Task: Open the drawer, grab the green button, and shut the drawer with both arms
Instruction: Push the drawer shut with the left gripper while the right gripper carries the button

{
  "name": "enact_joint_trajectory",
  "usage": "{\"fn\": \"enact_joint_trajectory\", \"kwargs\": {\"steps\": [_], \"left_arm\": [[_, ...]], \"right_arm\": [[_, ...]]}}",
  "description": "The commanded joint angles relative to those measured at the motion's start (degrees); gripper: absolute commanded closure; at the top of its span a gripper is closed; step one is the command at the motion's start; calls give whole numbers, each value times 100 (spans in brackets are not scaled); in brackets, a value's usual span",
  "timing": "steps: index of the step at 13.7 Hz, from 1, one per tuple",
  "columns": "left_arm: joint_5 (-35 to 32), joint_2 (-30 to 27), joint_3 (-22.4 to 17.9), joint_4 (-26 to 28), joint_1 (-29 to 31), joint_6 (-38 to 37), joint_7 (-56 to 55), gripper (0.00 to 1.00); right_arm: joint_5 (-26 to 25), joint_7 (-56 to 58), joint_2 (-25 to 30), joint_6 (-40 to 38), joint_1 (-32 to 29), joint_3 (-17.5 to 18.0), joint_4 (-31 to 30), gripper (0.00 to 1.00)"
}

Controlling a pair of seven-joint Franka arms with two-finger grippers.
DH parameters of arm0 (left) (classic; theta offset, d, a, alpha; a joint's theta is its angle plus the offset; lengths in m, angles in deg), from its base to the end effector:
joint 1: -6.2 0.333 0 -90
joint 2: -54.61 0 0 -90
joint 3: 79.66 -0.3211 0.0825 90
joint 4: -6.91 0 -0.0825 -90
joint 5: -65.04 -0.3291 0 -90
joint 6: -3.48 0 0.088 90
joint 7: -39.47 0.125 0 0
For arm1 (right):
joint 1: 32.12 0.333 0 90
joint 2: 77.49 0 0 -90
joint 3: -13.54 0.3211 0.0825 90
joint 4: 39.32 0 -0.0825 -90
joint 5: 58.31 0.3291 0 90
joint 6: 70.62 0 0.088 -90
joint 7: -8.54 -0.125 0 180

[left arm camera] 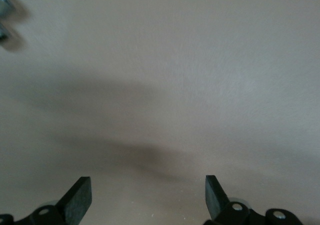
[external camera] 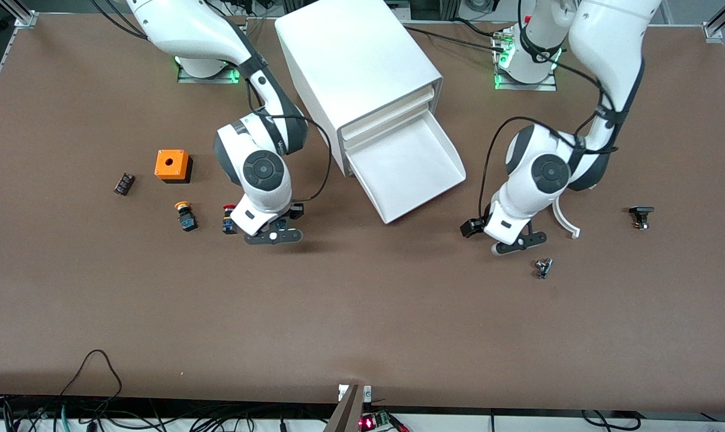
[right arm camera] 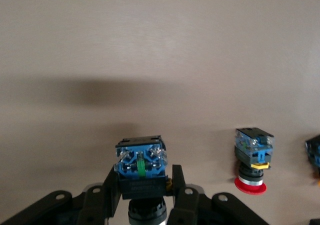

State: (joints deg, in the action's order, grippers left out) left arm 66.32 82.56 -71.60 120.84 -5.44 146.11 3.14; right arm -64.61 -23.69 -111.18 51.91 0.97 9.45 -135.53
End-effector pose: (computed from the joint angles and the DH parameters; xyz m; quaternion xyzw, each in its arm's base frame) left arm 0.5487 -0.1925 0.2487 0.9860 0.1615 -0.0110 0.0391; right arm 0.5462 0.3013 0.2726 0.9958 0.0091 -0.0221 0.0880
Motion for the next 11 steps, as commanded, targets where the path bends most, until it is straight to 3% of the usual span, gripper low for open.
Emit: {"fn": "enact_joint_trajectory", "kwargs": {"steps": [1,3,5,6,7,8,11], "left_arm": [[170,-114,-138,190,-504,1,-461,0],[170,-167,-147,409,-1091,1,-497,0],[170,-254,-121,567,-1305,-8,-471,0],[162,-350,-51,647,-1314,-34,-428,0],[161,-482,97,769,-1306,-52,-418,0],[161,-570,308,918,-1306,-61,-410,0],[161,-738,783,1218,-1306,-122,-418,0]], "right_arm": [[58,-416,293,665,-31,-21,-783,70],[14,-407,354,1140,-31,-65,-1214,71],[-21,-407,363,1510,-31,-100,-1496,69],[-21,-407,363,1529,-31,-109,-1514,55],[-3,-407,372,1494,-40,-118,-1489,19],[5,-364,468,1468,-58,-135,-1471,0],[76,-319,810,609,-172,-135,-1051,0]]}}
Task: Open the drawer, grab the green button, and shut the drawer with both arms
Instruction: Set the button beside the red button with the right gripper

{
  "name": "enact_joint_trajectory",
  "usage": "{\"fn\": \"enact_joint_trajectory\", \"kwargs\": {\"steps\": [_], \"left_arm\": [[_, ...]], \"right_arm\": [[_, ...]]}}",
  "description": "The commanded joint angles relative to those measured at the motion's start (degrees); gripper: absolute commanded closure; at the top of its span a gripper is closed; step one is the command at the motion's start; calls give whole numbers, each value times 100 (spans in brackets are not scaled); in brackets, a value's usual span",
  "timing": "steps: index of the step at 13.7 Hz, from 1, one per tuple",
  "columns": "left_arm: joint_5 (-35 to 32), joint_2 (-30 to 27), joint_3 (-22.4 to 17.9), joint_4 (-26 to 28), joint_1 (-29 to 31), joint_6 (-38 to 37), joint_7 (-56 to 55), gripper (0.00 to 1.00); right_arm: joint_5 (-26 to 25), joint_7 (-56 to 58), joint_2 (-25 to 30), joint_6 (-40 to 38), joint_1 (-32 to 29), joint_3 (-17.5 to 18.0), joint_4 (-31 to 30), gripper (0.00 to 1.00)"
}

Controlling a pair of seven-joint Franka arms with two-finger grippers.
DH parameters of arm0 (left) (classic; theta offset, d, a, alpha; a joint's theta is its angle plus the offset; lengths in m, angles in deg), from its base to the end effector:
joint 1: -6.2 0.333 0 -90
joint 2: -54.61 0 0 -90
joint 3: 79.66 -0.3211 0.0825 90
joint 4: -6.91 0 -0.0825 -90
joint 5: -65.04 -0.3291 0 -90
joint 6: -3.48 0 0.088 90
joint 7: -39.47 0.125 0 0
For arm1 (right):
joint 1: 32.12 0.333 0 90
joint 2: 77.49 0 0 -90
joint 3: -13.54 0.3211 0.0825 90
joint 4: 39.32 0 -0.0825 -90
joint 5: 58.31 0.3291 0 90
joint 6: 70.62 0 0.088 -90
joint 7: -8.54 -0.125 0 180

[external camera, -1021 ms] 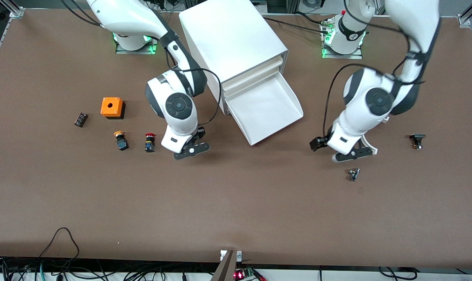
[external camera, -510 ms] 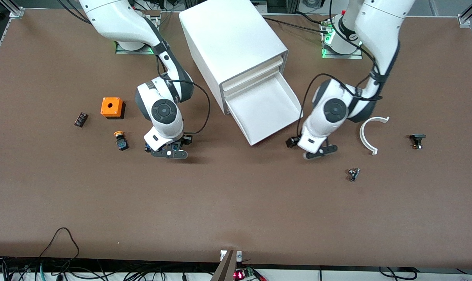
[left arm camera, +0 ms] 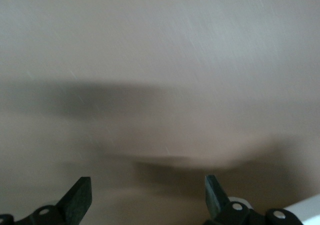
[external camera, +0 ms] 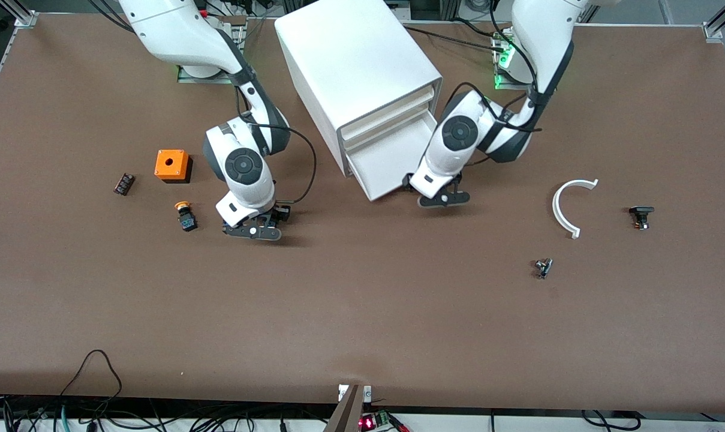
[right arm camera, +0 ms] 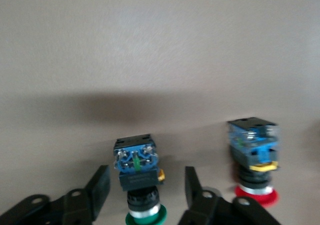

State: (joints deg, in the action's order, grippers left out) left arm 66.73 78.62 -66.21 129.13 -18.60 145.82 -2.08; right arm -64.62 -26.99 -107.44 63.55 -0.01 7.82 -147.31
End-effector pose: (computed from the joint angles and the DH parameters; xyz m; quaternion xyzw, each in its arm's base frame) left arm 0.4234 -0.3318 0.2403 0.9968 0.0491 -0.0582 0.0247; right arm 0.5313 0.2644 0.2521 0.9969 -0.0341 0.0048 0.0709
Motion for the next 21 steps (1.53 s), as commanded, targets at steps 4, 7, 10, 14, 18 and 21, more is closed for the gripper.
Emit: {"fn": "enact_joint_trajectory", "kwargs": {"steps": [4,7,10,14,18,21], "left_arm": [[121,-362,685,416,11,-391,112,0],[121,-441,686,399,63,-383,112,0],[24,-940,642,259,562,-348,130,0],[24,-1582,379,-84,1521,-391,513,0],[120,-2469,-296,-373,2058,-1591,2648,0],[112,-2840,-676,-1373,2242,-3427,3284,0]], "right_arm": [[68,11,1113,-1366,-187,28,560,0],[68,37,1588,-1709,-599,63,779,0],[59,159,1607,-2892,-1546,579,1848,0],[24,633,1799,-3564,-2770,1496,2502,0],[76,2168,2064,-4108,-2912,734,2503,0],[365,3462,2116,-4153,-2912,30,2503,0]]}}
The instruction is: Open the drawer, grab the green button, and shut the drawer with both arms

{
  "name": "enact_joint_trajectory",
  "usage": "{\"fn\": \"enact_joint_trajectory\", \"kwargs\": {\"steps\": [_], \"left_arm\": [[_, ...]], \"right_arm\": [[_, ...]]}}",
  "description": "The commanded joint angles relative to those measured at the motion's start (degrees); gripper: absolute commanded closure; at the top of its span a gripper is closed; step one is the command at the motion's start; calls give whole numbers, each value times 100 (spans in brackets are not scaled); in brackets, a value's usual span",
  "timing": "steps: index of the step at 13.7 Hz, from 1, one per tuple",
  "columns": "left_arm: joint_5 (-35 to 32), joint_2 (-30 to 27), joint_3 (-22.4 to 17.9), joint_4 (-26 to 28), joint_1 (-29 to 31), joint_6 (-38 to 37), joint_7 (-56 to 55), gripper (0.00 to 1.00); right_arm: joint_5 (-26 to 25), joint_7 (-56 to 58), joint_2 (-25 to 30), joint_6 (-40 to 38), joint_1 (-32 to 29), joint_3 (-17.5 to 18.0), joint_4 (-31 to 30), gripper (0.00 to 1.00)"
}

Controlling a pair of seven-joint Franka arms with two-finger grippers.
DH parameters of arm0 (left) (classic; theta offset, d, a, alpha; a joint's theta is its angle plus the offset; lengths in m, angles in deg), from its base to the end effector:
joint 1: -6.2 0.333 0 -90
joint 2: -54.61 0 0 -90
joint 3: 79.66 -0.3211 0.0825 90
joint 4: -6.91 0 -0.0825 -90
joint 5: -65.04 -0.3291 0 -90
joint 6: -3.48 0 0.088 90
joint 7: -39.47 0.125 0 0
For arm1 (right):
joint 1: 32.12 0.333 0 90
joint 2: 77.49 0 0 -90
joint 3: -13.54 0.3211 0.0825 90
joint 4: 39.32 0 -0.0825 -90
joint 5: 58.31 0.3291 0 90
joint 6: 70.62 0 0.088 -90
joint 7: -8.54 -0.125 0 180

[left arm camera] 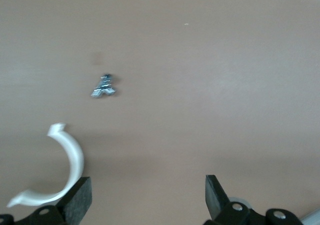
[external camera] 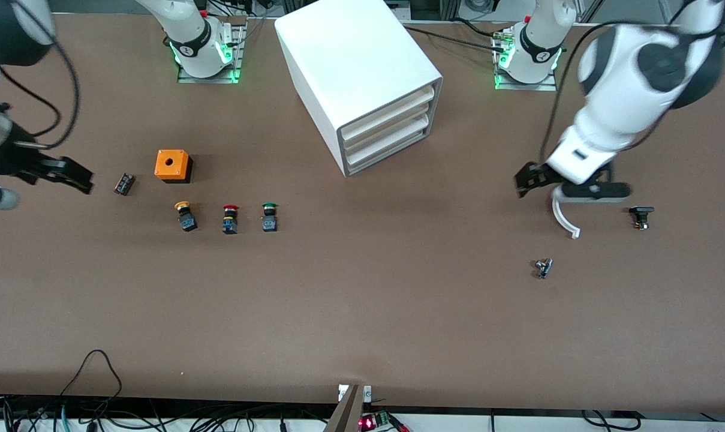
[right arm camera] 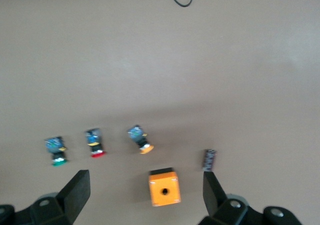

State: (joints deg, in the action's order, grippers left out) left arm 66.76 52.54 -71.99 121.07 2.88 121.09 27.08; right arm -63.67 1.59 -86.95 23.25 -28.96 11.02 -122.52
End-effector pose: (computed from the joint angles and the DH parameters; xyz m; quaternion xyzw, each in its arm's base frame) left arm 0.4967 -0.0993 0.4935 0.9986 0.0184 0.0447 0.0207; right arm 0.5574 -0.0027 0.5809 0.9973 -0.0520 0.0139 0.0495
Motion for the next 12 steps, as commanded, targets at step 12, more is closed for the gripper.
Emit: {"fn": "enact_joint_trajectory", "kwargs": {"steps": [12], "left_arm": [[30,-153,-854,-1846,333,-2559,1749,0]], "right_arm": [[298,739,1509,-290,-27,-345,-1401,0]]}}
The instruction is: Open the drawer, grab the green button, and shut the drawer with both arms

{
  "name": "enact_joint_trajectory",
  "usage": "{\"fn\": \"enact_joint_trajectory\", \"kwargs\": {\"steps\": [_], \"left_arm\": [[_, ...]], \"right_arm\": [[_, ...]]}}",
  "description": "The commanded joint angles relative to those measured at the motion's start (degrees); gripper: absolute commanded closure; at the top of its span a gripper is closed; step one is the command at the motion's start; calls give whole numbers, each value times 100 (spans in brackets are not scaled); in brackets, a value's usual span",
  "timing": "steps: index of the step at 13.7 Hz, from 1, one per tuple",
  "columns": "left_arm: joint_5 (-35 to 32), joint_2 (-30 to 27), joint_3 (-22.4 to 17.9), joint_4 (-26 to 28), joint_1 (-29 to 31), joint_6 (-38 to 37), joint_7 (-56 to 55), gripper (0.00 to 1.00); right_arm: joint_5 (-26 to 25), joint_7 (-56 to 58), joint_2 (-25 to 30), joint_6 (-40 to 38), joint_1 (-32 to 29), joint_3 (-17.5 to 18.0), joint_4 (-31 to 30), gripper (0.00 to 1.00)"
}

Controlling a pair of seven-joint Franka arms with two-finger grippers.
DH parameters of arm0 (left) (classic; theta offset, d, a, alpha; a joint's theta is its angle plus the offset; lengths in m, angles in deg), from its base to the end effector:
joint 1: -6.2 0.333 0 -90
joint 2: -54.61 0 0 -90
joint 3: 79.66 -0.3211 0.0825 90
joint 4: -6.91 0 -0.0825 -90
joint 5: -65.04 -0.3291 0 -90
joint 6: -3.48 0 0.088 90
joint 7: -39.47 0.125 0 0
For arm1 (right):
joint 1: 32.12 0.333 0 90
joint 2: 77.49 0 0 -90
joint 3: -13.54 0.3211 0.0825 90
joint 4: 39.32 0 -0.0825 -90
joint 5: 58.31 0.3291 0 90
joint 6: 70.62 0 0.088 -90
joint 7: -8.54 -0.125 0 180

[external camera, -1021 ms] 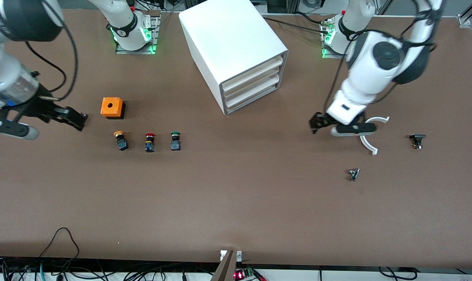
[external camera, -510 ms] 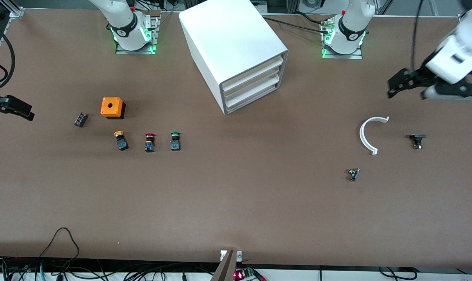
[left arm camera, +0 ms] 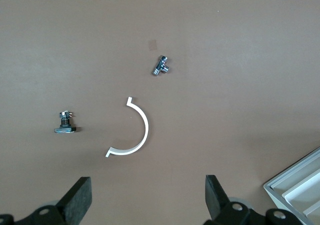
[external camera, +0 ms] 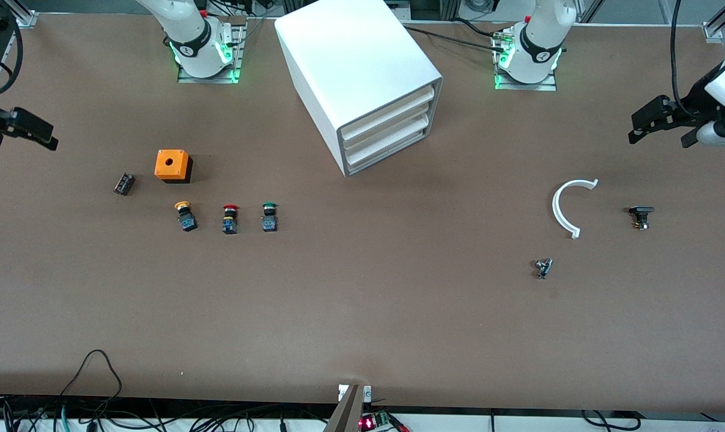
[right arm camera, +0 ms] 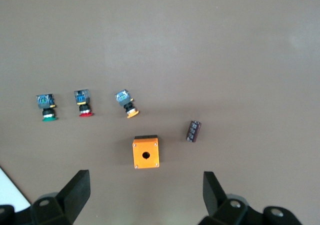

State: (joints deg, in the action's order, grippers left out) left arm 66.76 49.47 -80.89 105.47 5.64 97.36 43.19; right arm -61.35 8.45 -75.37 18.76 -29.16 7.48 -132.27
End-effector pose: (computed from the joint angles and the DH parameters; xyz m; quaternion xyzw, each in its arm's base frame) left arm 0.4758 0.0025 0.5987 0.9995 -0.0257 0.0046 0.0158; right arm 0.4846 -0.0340 0.6075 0.9992 -0.0277 -0.0134 0.0242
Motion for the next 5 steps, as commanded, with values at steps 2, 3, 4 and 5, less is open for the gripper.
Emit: {"fn": "enact_joint_trajectory", "kwargs": {"steps": [2,3,4,5], "left_arm": [[30,154,35,-294,56,-265,129,0],[30,154,35,-294,56,-265,129,0],[30,154,35,-294,56,-265,129,0],[30,154,35,-294,56,-265,138,0]], "right_arm": [[93,105,307,133,-24,-17,-365,0],[93,88,272,132,2,-9,-347,0],[93,1,255,202,20,9,-338,0],[102,0,246,229,20,9,-295,0]]}}
